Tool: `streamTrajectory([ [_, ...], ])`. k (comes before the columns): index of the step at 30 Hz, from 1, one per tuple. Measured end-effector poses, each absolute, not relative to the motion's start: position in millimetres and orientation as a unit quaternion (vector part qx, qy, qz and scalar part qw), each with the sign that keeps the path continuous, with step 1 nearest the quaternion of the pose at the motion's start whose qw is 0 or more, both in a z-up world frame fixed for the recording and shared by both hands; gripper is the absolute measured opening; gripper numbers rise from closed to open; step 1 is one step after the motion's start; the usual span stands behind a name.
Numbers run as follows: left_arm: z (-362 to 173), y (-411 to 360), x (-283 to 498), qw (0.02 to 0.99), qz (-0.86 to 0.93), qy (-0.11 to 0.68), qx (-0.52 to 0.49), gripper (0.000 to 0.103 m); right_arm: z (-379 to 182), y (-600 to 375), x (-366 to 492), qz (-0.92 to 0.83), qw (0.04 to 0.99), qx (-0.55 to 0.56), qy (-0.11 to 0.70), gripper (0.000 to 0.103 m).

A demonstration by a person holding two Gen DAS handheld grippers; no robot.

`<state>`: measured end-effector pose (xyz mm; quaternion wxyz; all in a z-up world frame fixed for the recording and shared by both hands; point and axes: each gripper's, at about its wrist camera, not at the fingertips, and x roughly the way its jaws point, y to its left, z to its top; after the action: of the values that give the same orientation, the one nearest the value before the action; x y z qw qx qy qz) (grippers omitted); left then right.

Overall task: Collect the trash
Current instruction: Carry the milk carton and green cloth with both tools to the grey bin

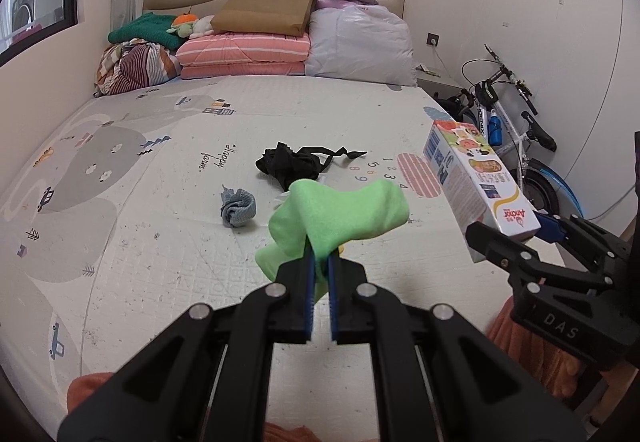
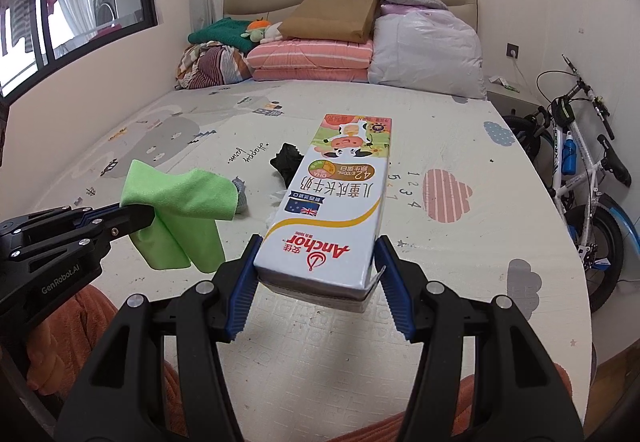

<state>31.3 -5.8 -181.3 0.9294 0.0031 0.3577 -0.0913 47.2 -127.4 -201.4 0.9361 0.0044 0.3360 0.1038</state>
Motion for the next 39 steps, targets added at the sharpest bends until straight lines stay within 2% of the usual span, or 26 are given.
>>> streamTrajectory([
  [24,-172,-65,36,0.922,-0.151,0.353,0.044,0.006,-181,-190,25,0.034,0.950,0.028,0.309,0.054],
  [32,-173,-132,52,0.905,-0.220,0.357,0.072,0.006,-182,-261,10,-0.040,0.951,0.058,0.301,0.054],
  [39,-182,-225,63,0.877,-0.297,0.362,0.103,0.006,-193,-353,-15,-0.129,0.942,0.096,0.296,0.054],
])
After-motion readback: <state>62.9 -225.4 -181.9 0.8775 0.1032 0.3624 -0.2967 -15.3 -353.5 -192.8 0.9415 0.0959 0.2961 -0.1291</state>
